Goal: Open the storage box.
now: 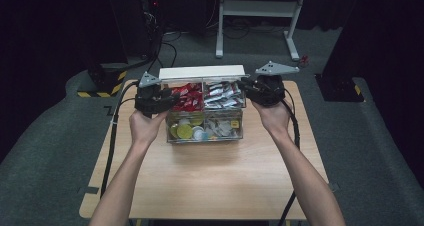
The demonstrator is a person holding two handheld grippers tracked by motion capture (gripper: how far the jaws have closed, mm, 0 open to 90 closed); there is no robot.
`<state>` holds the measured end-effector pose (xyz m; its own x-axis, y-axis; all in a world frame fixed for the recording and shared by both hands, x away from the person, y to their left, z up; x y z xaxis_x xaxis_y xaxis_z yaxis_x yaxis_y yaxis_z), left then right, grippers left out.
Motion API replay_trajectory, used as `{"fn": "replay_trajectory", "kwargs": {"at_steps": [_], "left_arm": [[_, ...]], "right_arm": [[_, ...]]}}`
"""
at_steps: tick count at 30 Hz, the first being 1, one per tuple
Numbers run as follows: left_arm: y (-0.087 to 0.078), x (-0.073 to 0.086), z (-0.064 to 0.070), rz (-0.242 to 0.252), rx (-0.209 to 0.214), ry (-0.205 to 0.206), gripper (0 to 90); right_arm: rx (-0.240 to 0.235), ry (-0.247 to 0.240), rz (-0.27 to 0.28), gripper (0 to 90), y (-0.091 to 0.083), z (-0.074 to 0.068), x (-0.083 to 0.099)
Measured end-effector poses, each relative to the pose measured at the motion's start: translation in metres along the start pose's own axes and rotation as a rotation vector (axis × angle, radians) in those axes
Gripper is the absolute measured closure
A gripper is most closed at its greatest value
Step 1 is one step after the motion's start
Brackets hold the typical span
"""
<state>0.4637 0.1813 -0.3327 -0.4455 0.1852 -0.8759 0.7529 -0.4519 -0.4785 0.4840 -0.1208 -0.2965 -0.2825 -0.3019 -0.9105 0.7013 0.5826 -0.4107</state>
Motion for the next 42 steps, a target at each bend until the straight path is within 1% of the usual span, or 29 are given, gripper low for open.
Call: {"fn": "replay_trajectory", "kwargs": {"at_steps": [1,7,10,12,16,19,22,26,30,37,42], "left_arm": [[0.001,0.0,-0.001,-0.013,0.002,0.007,64.6],[0.002,-0.001,-0.001,-0.026,0.016,0.014,70.0],[0.003,-0.003,0.003,-0.036,0.025,0.037,72.7],[0.005,-0.004,0.006,-0.042,0.019,0.053,74.1],[0.007,-0.005,0.005,-0.05,0.025,0.047,74.8],[0.008,-0.005,0.005,-0.058,0.026,0.057,75.8],[0.008,-0.006,0.005,-0.065,0.036,0.061,80.2],[0.008,-0.006,0.005,-0.065,0.042,0.058,82.2],[0.005,-0.007,0.007,-0.052,0.049,0.064,83.4],[-0.001,-0.007,0.009,-0.04,0.056,0.081,83.5],[-0.005,-0.008,0.009,-0.037,0.066,0.075,83.5]], "right_arm": [[0.0,0.001,0.0,77.1,0.0,0.0,0.0],[0.002,0.0,-0.002,77.4,0.001,0.0,0.0],[0.004,0.001,-0.007,77.5,0.002,0.0,0.0],[0.005,0.001,-0.007,77.6,0.002,0.0,0.0],[0.004,0.001,-0.01,77.7,0.003,0.0,0.001],[0.004,0.001,-0.014,77.7,0.004,0.0,0.001],[0.005,0.001,-0.015,77.9,0.004,0.0,0.001],[0.005,-0.001,-0.015,77.9,0.004,0.0,0.001],[0.006,-0.001,-0.016,77.9,0.005,0.0,0.001],[0.007,-0.002,-0.018,77.9,0.005,0.0,0.001],[0.007,-0.002,-0.018,77.9,0.005,0.0,0.001]]}}
Point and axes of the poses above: each handheld gripper's, and its own axes: y roughly forward along the jaws, x roughly out of its underside, z roughly to its right, the point moved 3 cm from there along y, roughly forward along the jaws, and after that the axes turned 1 degree about x, right-handed, at the moved point
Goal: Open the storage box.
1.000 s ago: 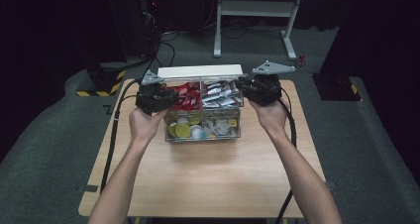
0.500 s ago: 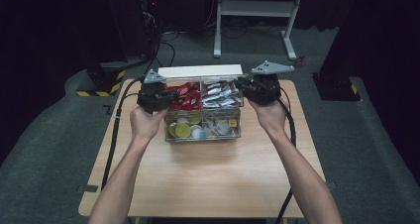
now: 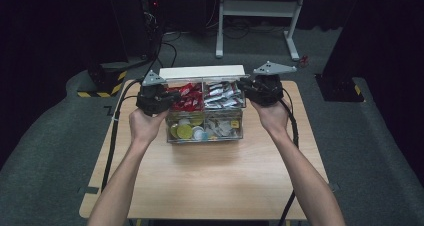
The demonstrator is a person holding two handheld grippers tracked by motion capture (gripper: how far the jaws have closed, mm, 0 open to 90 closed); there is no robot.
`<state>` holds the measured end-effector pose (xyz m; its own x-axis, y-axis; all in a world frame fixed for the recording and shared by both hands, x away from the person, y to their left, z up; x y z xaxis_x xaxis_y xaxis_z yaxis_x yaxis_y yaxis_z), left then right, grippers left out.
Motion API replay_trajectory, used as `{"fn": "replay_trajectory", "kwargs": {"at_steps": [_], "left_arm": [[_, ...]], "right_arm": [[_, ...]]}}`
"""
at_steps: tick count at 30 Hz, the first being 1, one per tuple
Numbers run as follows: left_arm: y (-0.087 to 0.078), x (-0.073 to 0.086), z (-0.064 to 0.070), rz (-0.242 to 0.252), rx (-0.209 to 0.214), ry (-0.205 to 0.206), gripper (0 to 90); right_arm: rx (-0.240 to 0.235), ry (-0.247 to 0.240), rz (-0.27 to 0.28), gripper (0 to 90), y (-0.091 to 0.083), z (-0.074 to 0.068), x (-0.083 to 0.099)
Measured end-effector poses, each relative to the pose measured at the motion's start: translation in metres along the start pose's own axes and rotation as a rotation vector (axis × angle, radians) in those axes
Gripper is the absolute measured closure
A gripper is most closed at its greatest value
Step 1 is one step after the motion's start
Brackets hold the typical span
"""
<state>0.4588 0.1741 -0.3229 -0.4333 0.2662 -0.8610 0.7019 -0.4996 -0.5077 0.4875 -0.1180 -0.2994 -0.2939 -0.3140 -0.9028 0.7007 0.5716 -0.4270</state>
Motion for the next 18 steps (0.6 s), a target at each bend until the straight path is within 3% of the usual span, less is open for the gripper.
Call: {"fn": "replay_trajectory", "kwargs": {"at_steps": [18], "left_arm": [[-0.019,0.009,0.002,0.012,0.021,-0.003,83.6]], "right_arm": [[0.003,-0.001,0.0,77.8,0.0,0.0,0.0]]}}
Point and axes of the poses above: each handheld gripper's, and its own axes: y roughly forward along the jaws, x roughly out of its underside, z roughly to its right, the point moved 3 cm from there along y, roughly forward along the jaws, and after that the axes turned 1 degree about x, right-handed, at the moved point
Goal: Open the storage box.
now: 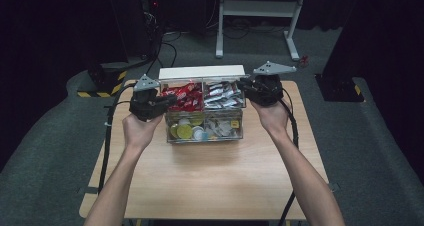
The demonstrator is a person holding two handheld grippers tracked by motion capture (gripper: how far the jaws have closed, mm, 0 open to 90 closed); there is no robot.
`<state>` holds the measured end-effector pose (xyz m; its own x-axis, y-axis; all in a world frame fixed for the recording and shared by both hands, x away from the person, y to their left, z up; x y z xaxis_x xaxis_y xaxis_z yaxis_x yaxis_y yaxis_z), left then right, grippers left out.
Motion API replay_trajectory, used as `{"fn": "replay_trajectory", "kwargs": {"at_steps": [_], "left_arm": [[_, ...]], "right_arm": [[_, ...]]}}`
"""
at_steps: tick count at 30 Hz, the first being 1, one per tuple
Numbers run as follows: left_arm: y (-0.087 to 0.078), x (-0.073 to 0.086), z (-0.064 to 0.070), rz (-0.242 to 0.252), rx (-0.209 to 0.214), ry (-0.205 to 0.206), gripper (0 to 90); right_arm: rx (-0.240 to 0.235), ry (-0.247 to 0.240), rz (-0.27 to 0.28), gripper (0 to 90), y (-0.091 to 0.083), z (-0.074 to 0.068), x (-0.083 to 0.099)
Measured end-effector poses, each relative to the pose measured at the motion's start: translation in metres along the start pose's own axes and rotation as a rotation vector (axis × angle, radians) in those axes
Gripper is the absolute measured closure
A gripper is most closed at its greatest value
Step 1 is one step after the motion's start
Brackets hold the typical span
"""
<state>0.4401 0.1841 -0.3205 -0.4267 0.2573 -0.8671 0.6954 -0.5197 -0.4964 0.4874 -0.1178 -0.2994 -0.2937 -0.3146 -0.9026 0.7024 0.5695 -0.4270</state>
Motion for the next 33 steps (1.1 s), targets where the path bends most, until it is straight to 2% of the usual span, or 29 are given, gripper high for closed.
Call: {"fn": "replay_trajectory", "kwargs": {"at_steps": [6,21,33], "left_arm": [[-0.009,0.003,0.003,0.002,0.001,0.013,83.7],[-0.025,0.01,0.0,0.011,0.019,-0.001,84.0],[-0.042,0.018,0.0,0.048,0.034,-0.01,84.1]], "right_arm": [[0.0,0.001,0.0,77.7,0.0,0.0,0.0],[-0.001,0.001,0.003,77.5,0.0,0.0,0.0],[0.0,-0.001,0.004,77.5,0.0,0.0,0.0]]}}
Point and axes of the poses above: each handheld gripper's, and its own axes: y roughly forward along the jaws, x roughly out of its underside, z roughly to its right, the point moved 3 cm from there along y, roughly forward along the jaws, and after that the axes turned 1 degree about x, right-handed, at the moved point
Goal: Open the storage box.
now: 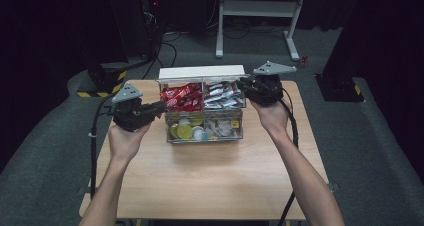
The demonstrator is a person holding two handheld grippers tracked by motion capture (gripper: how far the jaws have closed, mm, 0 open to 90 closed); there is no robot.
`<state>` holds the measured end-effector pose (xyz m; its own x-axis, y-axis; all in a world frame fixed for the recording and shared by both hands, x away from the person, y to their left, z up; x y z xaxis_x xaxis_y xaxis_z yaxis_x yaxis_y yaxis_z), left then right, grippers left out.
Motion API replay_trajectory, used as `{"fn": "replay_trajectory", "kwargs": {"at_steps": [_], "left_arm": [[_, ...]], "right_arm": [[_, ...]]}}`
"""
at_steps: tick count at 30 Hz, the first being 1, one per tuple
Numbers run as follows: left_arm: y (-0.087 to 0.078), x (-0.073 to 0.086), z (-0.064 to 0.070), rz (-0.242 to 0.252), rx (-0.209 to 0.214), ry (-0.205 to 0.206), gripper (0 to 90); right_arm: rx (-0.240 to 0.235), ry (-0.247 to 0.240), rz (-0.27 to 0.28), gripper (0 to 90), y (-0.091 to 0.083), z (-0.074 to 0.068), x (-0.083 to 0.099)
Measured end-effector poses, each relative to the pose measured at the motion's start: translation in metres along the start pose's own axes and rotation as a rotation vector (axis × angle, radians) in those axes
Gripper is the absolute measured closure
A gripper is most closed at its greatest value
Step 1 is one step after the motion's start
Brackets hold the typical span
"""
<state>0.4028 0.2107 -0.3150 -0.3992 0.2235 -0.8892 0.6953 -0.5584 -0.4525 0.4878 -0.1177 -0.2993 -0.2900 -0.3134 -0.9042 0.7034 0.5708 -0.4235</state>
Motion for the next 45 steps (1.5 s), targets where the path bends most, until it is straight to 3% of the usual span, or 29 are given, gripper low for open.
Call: {"fn": "replay_trajectory", "kwargs": {"at_steps": [15,28,45], "left_arm": [[-0.022,0.009,0.0,0.026,0.001,-0.003,84.2],[-0.041,0.025,0.0,0.062,0.012,-0.041,84.1],[-0.062,0.048,-0.013,0.077,-0.032,-0.079,84.1]], "right_arm": [[0.001,-0.001,-0.002,77.5,0.0,0.0,0.0],[-0.001,0.002,-0.004,77.5,0.0,0.0,0.0],[0.001,0.003,-0.004,77.5,0.0,0.0,0.0]]}}
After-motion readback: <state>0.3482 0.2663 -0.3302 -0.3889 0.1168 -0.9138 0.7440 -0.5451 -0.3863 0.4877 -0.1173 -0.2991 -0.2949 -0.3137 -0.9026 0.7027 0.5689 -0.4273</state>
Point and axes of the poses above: each handheld gripper's, and its own axes: y roughly forward along the jaws, x roughly out of its underside, z roughly to its right, the point moved 3 cm from there along y, roughly forward along the jaws, and after that the axes turned 1 degree about x, right-handed, at the moved point
